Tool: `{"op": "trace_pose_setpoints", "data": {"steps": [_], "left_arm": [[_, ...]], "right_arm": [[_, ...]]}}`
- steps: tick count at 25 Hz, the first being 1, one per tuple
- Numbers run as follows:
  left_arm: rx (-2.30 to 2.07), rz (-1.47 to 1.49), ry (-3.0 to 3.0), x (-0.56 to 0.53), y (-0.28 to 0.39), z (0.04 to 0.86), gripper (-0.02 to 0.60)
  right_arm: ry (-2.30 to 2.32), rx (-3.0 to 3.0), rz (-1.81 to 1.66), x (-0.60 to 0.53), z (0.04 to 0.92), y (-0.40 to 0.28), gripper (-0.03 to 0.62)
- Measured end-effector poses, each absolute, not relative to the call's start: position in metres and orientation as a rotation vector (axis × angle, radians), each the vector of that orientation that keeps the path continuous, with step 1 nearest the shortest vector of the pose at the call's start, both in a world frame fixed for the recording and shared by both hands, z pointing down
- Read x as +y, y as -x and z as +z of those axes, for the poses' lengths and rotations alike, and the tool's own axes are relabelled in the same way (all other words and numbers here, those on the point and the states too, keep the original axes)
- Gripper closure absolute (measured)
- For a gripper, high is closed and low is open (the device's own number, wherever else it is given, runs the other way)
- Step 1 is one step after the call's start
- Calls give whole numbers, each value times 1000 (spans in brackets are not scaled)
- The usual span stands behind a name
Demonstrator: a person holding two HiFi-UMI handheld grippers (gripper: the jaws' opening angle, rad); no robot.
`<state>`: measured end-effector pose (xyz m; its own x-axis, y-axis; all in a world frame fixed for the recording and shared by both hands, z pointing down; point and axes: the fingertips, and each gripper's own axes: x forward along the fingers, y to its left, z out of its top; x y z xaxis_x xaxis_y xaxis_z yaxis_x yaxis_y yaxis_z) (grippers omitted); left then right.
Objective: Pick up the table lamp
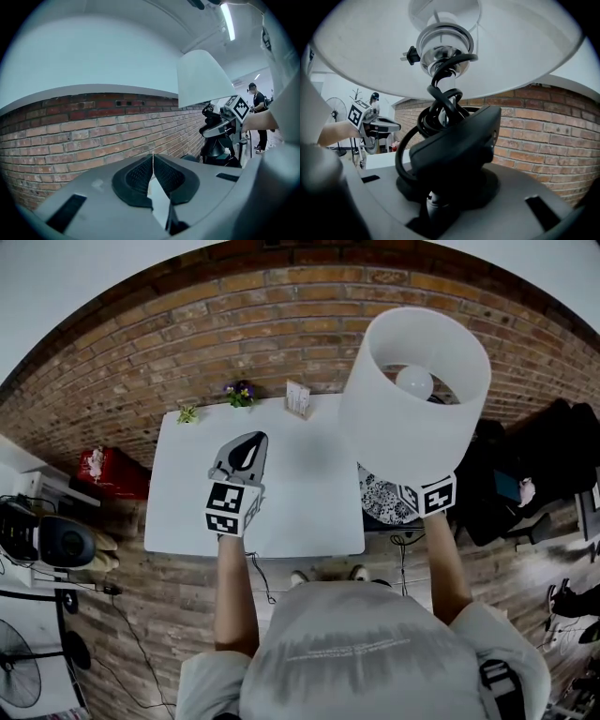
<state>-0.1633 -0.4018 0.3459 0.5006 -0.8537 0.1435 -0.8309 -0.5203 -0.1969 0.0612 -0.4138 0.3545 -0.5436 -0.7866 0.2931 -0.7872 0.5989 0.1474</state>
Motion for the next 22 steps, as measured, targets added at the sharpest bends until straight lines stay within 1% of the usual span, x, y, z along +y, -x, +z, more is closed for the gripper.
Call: {"op": "trace_pose_setpoints", "data": {"steps": [10,22], "left_arm": [[1402,-322,2636,-398,144,327,565],[1359,-347,2640,-401,133,328,565]], "right_arm": [[-1305,-2496,-61,-398,324,-74,468],[-1292,-2479,-67,-405,332,-73,469]]}}
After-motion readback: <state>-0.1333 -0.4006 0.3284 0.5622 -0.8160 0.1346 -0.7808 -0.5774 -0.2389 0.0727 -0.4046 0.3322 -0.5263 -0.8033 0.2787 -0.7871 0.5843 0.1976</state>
